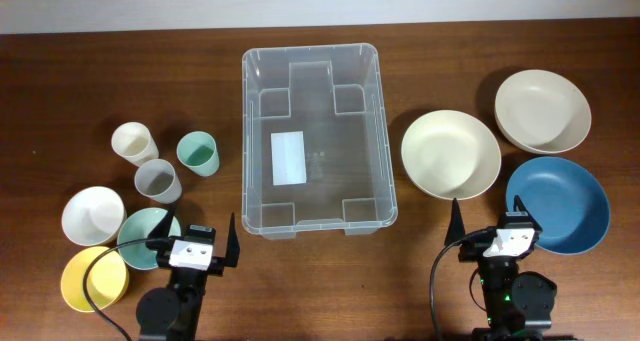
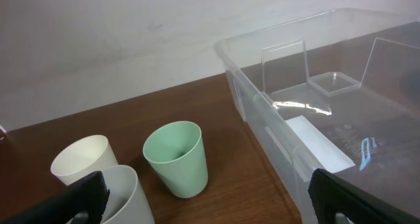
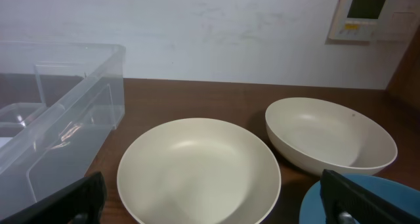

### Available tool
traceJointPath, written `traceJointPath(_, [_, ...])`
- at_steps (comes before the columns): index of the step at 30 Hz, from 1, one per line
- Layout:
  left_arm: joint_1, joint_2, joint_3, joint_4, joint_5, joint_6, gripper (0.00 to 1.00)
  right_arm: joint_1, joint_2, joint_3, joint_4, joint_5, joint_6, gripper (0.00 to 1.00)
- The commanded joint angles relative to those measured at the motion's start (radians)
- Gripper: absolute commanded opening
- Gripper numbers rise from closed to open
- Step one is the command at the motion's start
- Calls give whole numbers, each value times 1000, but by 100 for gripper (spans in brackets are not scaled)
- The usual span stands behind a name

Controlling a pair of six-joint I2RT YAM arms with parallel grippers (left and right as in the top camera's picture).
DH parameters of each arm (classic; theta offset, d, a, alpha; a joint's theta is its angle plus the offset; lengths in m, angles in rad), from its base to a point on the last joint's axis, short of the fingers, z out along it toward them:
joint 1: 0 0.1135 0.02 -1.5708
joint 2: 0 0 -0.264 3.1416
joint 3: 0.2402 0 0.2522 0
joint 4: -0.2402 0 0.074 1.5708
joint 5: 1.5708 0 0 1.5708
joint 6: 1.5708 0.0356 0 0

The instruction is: Pack container

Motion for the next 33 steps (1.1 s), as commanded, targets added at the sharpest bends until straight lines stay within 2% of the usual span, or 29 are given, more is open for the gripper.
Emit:
traceJointPath(1, [-4, -8, -8, 2, 15, 8, 100, -5, -7, -5, -6, 9, 8, 99])
traceJointPath(28, [-4, -8, -7, 3, 15, 7, 100, -5, -7, -5, -6, 9, 8, 99])
traceJointPath(33, [-4, -8, -7, 3, 15, -55, 100, -5, -7, -4, -6, 9, 9, 99])
